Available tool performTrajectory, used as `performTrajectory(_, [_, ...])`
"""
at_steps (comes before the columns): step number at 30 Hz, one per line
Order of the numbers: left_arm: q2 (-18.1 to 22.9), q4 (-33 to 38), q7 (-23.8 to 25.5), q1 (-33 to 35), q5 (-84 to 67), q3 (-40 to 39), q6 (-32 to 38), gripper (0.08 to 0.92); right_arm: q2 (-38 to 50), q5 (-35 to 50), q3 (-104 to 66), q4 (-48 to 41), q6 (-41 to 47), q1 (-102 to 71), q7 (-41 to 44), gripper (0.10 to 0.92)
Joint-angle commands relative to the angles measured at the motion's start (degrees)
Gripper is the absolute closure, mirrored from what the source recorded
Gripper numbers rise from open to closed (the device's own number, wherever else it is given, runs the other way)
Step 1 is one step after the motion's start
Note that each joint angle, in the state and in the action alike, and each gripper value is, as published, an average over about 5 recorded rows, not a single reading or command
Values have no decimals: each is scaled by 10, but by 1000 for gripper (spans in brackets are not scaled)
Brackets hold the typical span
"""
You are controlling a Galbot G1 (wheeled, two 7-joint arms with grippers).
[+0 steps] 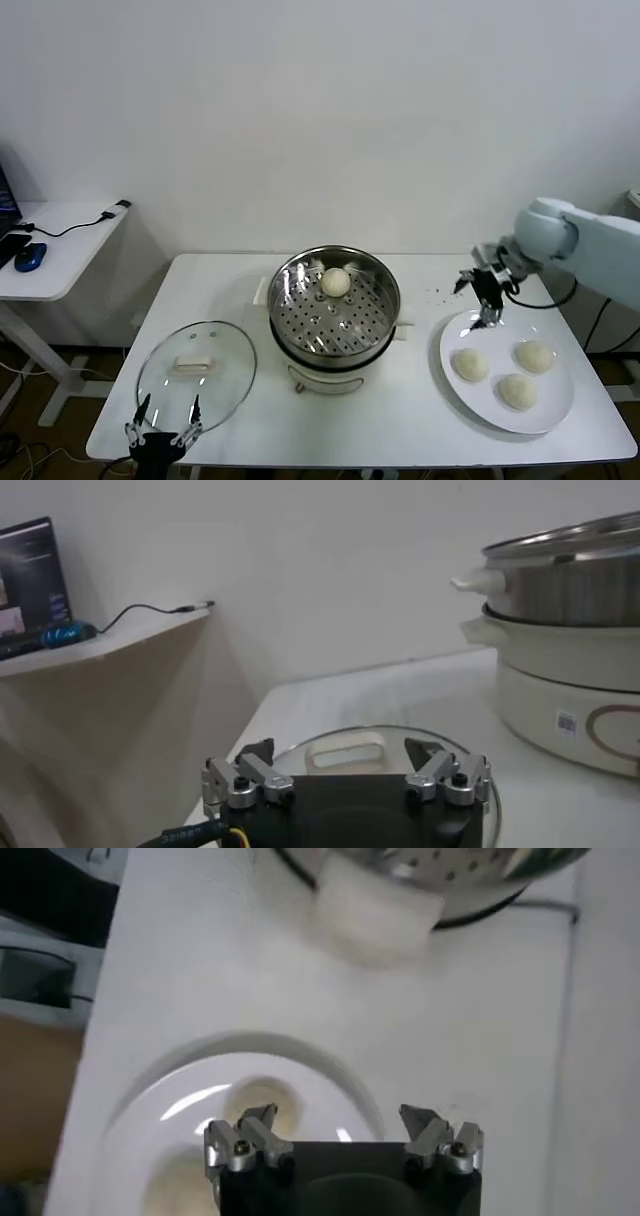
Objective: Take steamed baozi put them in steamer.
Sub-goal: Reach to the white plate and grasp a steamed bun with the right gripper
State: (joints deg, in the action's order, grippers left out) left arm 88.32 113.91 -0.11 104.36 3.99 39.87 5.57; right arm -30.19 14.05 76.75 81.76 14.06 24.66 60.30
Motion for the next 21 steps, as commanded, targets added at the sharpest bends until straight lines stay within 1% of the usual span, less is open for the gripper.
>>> performTrajectory(1, [0, -1, 0, 2, 1, 1, 1, 177, 38, -57, -126, -31, 34, -196, 3, 203])
performTrajectory(12, [2, -6, -1, 4, -3, 4, 0, 177, -22, -72, -168, -94, 25, -229, -6, 203])
performTrajectory(21, [4, -14, -2, 3, 0, 3, 3, 177, -56, -82, -177, -125, 20, -237, -7, 203])
